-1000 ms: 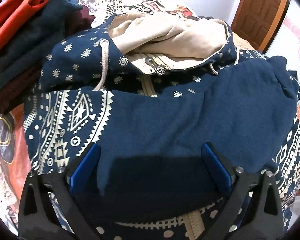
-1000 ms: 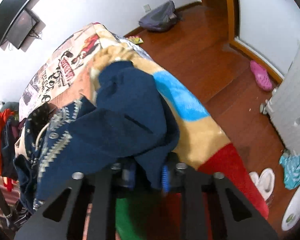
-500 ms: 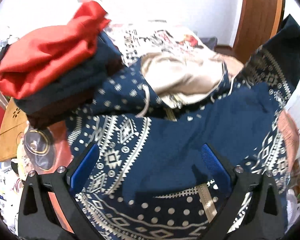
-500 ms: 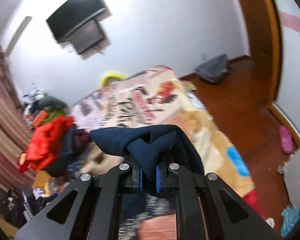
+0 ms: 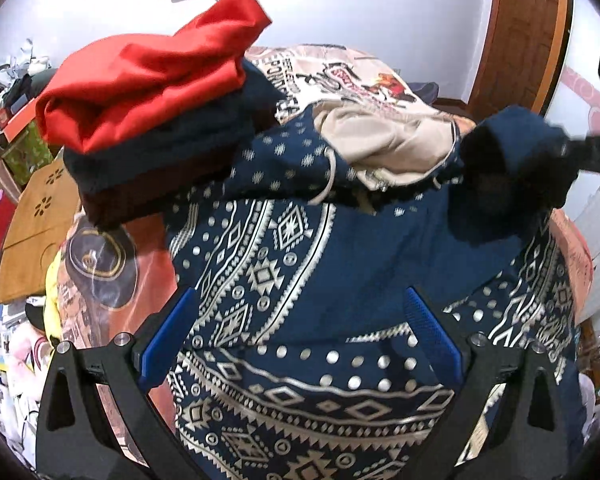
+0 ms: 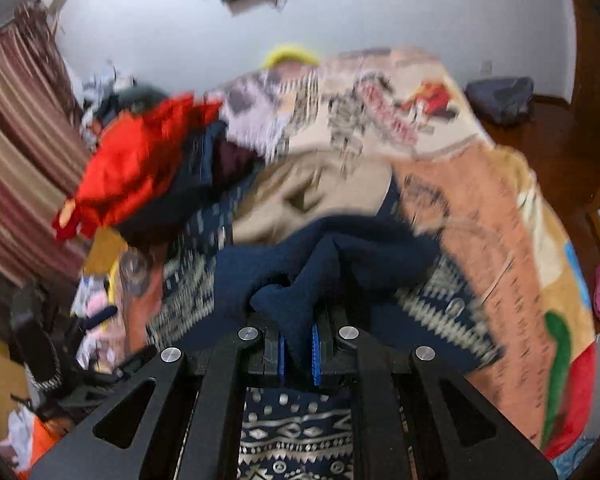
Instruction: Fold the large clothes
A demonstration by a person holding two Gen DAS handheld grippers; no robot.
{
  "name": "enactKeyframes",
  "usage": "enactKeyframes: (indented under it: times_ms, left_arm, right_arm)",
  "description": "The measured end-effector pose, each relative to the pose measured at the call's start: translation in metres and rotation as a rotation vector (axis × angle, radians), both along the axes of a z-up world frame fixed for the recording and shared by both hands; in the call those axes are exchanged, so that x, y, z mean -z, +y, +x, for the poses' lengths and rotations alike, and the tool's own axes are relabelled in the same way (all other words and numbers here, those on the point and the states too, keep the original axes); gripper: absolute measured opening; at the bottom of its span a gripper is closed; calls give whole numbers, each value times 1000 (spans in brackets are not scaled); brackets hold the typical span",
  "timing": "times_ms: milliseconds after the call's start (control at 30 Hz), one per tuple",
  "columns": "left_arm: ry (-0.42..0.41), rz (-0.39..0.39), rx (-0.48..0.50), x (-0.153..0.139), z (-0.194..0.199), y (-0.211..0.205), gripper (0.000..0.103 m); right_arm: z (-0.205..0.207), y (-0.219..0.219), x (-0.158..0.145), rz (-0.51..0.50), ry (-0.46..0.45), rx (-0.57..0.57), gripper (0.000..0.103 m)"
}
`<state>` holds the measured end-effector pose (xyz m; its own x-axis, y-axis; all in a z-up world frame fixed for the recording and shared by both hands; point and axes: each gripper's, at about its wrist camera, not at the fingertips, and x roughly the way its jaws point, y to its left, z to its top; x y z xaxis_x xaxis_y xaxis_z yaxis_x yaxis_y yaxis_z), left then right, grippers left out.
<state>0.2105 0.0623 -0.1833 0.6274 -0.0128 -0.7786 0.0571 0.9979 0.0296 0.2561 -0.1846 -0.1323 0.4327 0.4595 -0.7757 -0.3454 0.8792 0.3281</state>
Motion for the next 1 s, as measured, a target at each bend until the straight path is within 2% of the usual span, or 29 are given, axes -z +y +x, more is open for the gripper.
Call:
enactKeyframes:
  times_ms: [200,267,400,467,533,600,800,1000]
  left_arm:
    - [20,-15,-5,3,-2,0,102]
    - [21,-21,1,0,0,-3,102]
    - [6,-6,41,-13,10,-21,102]
    - [-9,2,69,-20,16,-33,102]
    - [-19,-6,100,-27,24,-46,102]
    - [-26,-18,134,-34,34,-63,102]
    - [-19,-55,248,-43,67,-110,102]
    - [33,-25,345,-29,97,-153,102]
  right_arm:
    - [-18,24,40,-152,74,-98,10]
    - [-22,27,45,-199,96,-129,12]
    - [-28,18,36,-234,68,-150,14]
    - [-32,10,26,-210,40,-147,23]
    - [-36,-2,14,-187,-3,-127,42]
    - [-40,-17,0,-169,-65,-98,46]
    - [-35,-65,-26,-184,-171,23,48]
    - [-13,-100,-18,-229,-161,150,50]
